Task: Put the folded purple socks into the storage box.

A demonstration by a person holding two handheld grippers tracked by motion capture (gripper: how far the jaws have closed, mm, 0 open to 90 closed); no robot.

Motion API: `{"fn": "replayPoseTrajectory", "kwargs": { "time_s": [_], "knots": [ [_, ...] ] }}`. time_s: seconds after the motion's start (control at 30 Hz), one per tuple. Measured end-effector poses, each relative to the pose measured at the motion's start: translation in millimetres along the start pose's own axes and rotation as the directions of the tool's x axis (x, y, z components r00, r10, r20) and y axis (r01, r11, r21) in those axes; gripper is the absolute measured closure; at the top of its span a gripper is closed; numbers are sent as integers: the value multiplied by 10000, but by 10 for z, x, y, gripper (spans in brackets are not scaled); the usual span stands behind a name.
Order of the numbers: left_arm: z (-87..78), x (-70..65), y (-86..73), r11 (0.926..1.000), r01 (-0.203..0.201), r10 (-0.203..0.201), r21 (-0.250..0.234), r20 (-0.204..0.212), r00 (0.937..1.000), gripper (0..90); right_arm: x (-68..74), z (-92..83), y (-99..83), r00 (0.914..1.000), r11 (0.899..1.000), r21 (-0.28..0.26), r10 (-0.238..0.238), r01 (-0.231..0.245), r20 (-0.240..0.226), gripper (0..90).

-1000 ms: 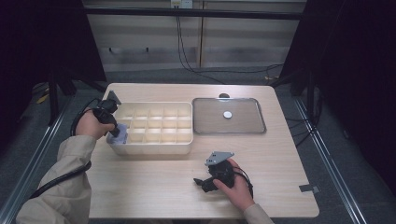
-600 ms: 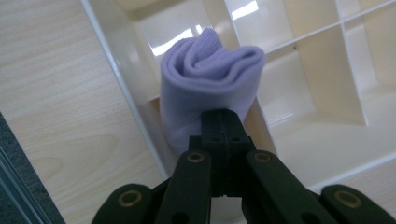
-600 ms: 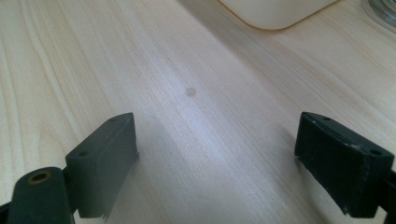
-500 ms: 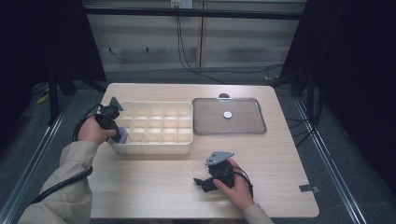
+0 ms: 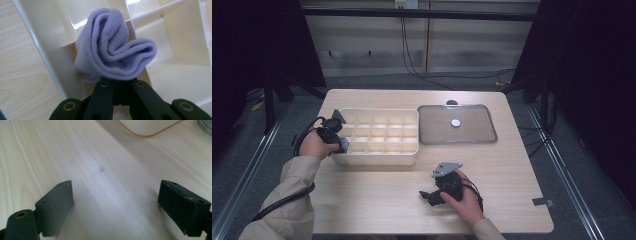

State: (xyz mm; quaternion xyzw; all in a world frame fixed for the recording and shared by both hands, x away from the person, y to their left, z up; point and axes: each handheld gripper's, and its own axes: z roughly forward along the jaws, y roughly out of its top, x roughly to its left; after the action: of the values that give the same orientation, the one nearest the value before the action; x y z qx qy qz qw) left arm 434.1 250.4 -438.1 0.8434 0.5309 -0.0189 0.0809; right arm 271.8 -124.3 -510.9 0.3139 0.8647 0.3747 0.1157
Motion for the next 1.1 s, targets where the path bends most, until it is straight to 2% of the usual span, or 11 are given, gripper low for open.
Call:
{"fn": "replayPoseTrajectory", "kwargs": {
  "time_s": [0.43, 0.83, 1.1],
  "knots": [
    [51, -13, -44, 10000, 41, -40, -68, 126, 9999, 900, 0, 0, 0, 10000, 10000, -3, 2, -2, 3, 124],
    [-60, -10, -63, 9999, 73, -72, -73, 175, 9998, 894, -2, 8, 3, 10000, 10000, -38, -30, 29, -57, 122],
    [-161, 4, -82, 9996, 110, -105, -273, 179, 9998, 889, -5, 9, 6, 9999, 9999, -33, -103, 103, -24, 122]
  ]
}}
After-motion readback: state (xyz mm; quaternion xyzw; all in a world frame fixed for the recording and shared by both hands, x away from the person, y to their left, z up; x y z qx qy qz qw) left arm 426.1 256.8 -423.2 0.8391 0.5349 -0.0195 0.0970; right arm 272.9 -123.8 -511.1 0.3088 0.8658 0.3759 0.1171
